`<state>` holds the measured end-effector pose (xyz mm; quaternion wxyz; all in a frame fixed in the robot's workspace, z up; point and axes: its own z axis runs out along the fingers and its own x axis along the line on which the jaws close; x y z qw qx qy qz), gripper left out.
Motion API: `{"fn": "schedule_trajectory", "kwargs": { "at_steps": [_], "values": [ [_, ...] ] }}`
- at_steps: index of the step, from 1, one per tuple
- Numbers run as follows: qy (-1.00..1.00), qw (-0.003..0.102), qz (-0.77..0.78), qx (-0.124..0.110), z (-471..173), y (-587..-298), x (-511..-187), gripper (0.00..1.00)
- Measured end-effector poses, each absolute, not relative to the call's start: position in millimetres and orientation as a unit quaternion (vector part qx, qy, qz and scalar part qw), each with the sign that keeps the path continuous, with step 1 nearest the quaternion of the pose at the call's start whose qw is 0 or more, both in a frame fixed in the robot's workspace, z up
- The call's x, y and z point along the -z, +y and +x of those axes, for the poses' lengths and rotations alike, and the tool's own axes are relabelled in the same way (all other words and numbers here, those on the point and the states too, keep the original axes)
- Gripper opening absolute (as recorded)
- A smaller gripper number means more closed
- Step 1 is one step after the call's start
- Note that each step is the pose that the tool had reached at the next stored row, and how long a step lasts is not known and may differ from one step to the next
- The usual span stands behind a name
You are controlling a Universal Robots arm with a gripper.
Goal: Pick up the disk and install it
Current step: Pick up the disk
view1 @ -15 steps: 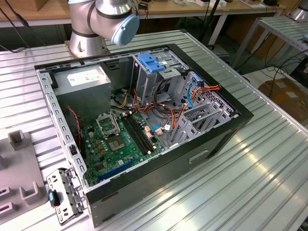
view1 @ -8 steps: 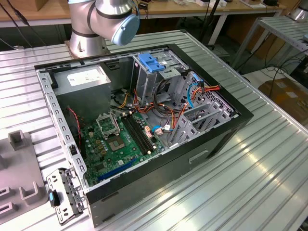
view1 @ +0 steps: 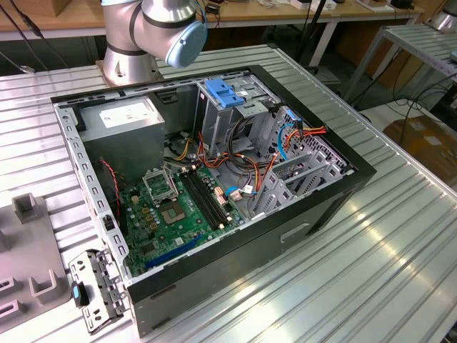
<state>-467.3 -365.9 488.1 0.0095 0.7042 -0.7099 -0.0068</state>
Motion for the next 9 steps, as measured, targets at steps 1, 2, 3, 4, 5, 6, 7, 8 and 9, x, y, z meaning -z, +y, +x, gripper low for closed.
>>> {"fn": "schedule_trajectory", "kwargs": {
  "at_steps": [1,2,3,4,5,6,7,8,9],
  "values": [
    [-0.710,0.009,0.704,0.007,-467.3,-365.8,-488.1,0.37],
    [-0.710,0.009,0.704,0.007,-467.3,-365.9,-488.1,0.37],
    [-0.710,0.009,0.704,0.007,-467.3,-365.9,-488.1,0.37],
    [-0.710,0.009,0.704,0.007,-467.3,-365.9,-488.1,0.37],
    [-0.710,0.009,0.704,0.007,-467.3,-365.9,-488.1,0.37],
    [-0.710,0.009,0.704,0.007,-467.2,-365.9,-488.1,0.37],
    [-0.710,0.009,0.704,0.007,-467.3,-365.9,-488.2,0.37],
    [-0.710,0.010,0.704,0.007,-467.3,-365.9,-488.7,0.37],
    [-0.710,0.009,0.704,0.007,-467.3,-365.9,-489.8,0.37]
  ]
}}
